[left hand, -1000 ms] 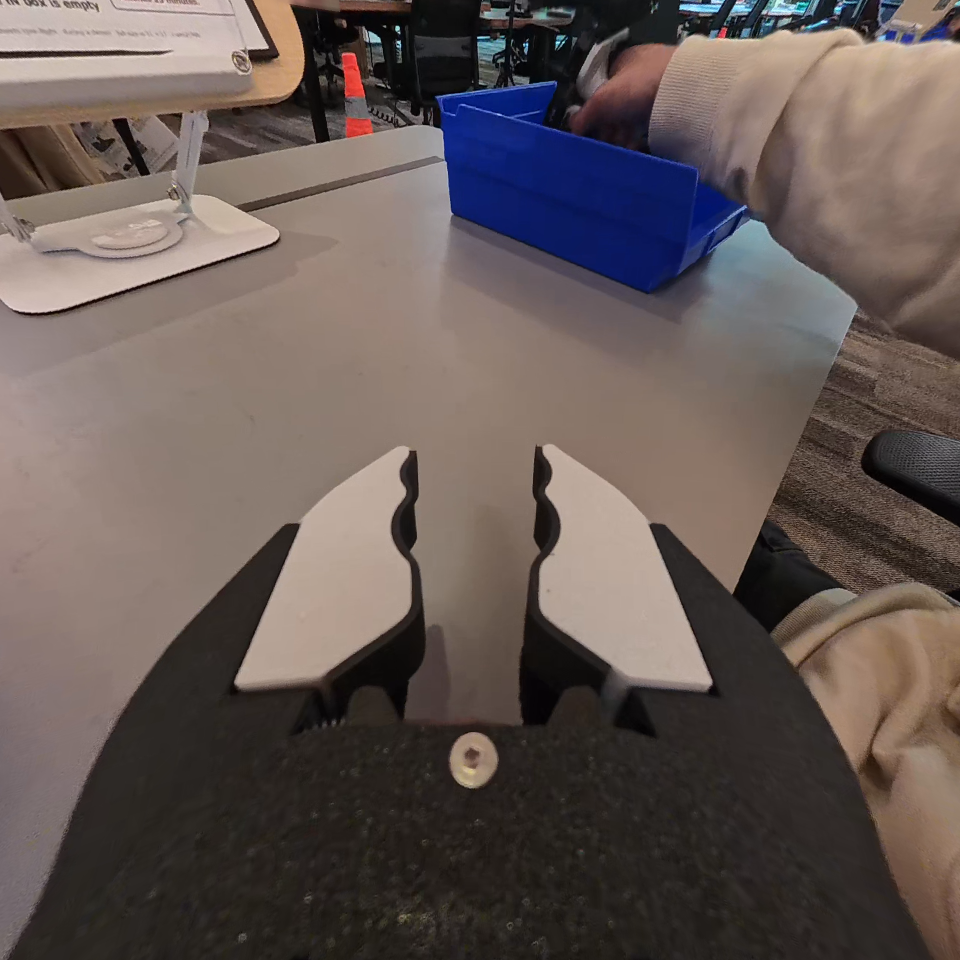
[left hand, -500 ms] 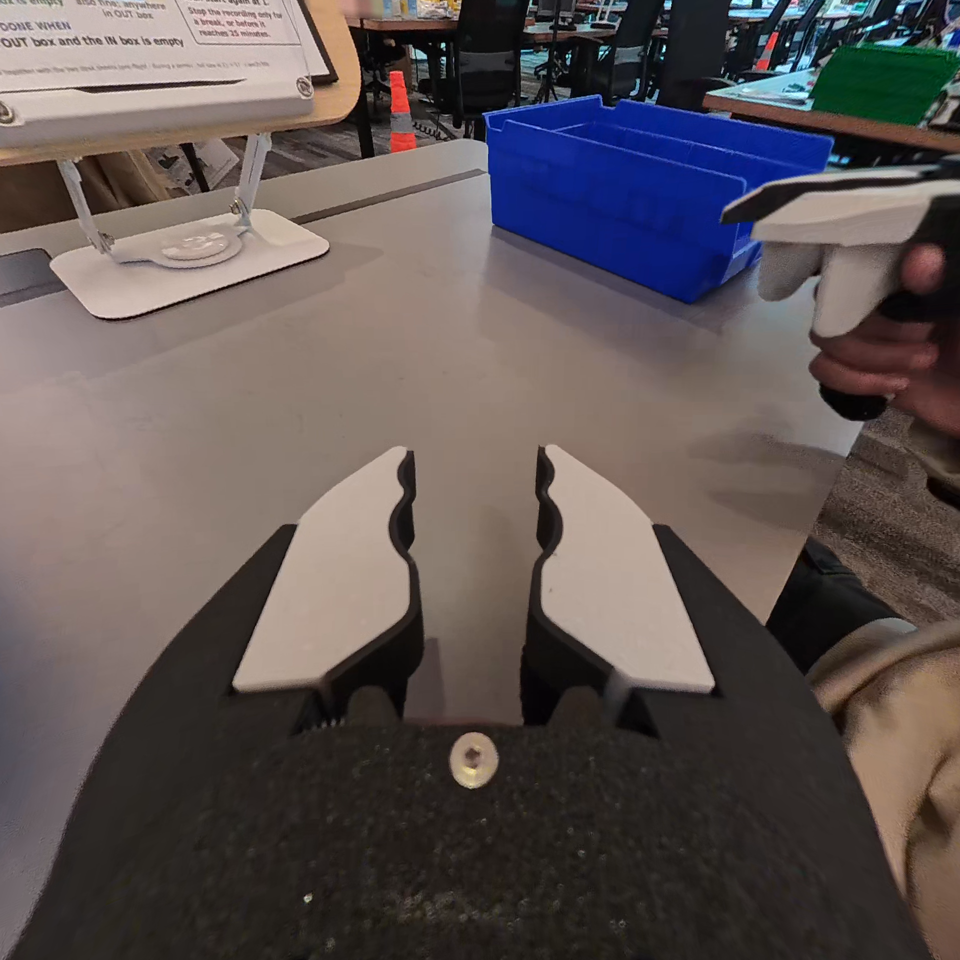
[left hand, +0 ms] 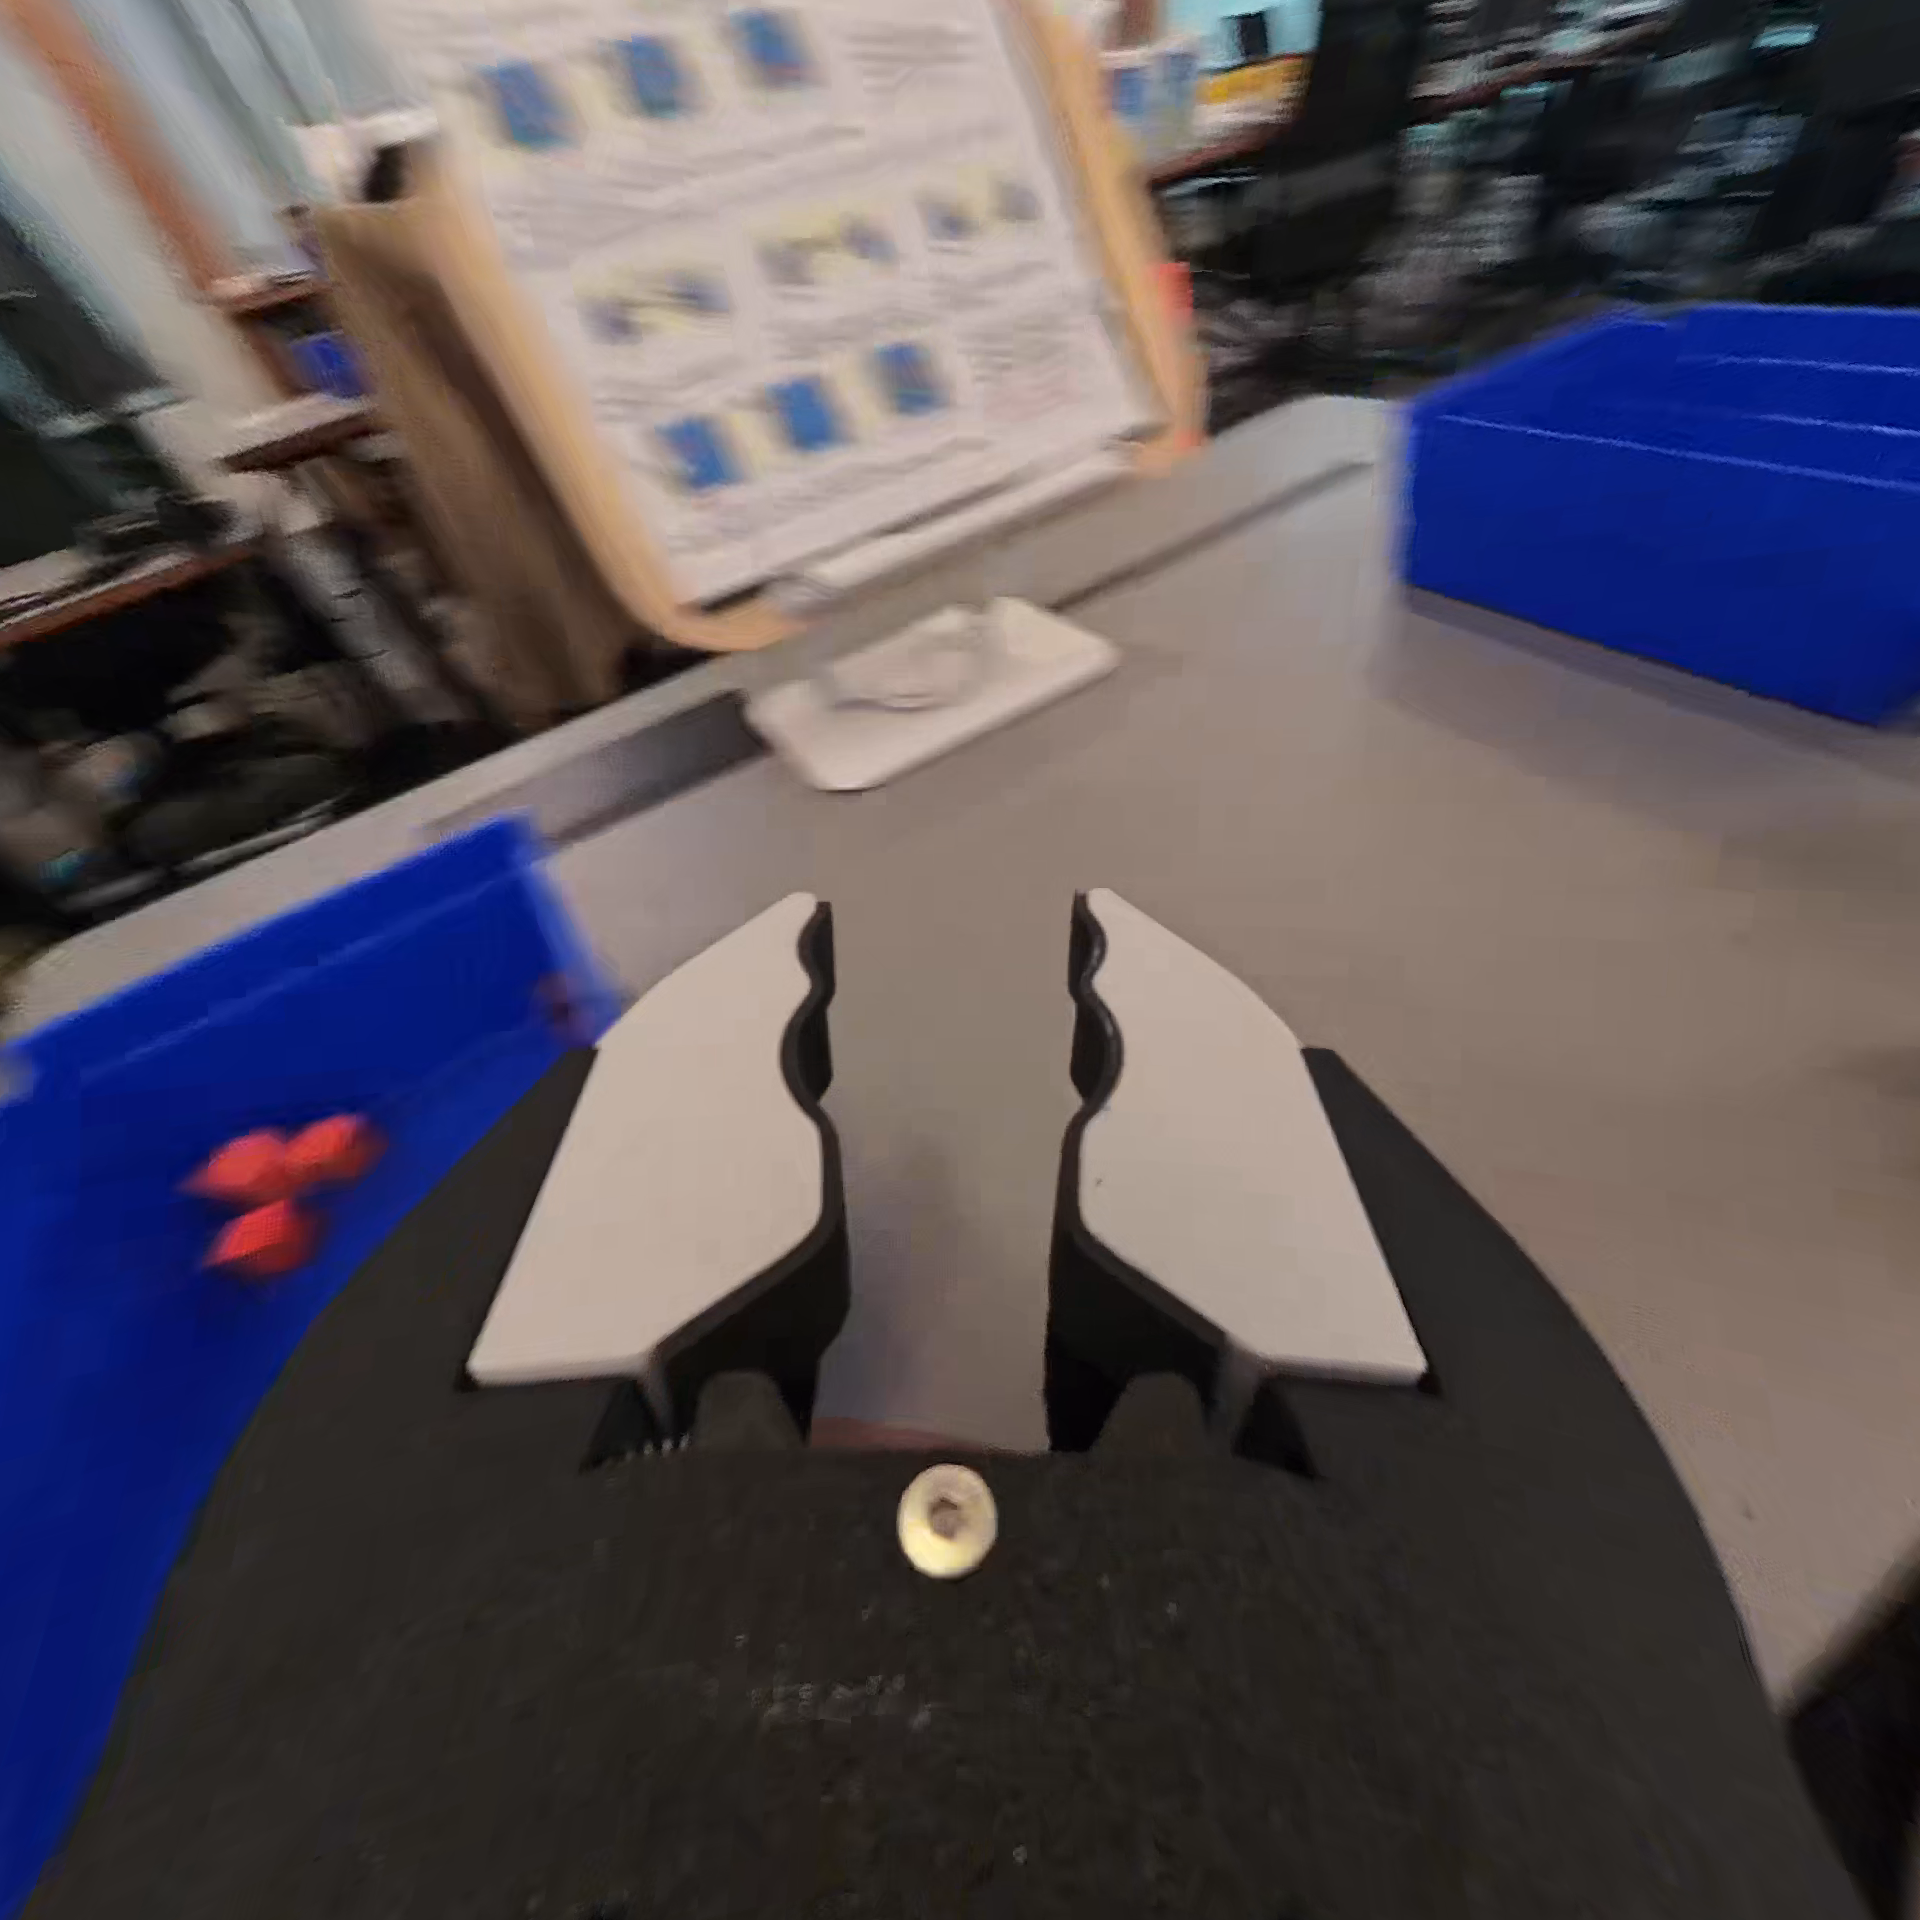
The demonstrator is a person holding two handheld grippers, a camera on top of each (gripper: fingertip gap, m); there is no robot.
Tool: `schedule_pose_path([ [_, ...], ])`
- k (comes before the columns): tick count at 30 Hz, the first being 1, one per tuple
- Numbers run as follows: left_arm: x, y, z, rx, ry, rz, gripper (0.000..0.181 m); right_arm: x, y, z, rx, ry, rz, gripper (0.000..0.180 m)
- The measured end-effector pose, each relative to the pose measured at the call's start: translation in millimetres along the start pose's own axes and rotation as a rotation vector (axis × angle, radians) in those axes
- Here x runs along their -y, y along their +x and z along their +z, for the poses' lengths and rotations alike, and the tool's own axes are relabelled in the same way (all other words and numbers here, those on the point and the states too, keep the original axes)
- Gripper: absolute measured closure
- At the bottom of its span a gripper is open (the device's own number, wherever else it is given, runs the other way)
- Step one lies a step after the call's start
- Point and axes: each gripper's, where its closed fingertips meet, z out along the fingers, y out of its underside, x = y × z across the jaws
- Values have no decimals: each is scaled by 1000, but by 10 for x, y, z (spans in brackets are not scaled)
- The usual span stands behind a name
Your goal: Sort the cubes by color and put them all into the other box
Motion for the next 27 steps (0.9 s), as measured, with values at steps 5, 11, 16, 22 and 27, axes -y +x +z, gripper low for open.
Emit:
schedule_pose_path([
  [5, -163, -1516, 116, 145, -257, -98, 130, 46, 82, -15, -13, 2, -28, 156],
  [11, -1064, -1851, 856, -252, -614, 229, 124, -5, 96, 47, 22, -20, 30, 156],
  [16, -1325, -1911, 1288, -446, -656, 208, 131, -3, 110, 107, 17, -30, 50, 156],
  [22, -1713, -1927, 1514, -511, -774, 231, 133, -111, 113, 193, 8, -70, 60, 156],
  [27, -1779, -1904, 1651, -487, -749, 197, 157, -190, 133, 236, 21, -92, 95, 156],
])
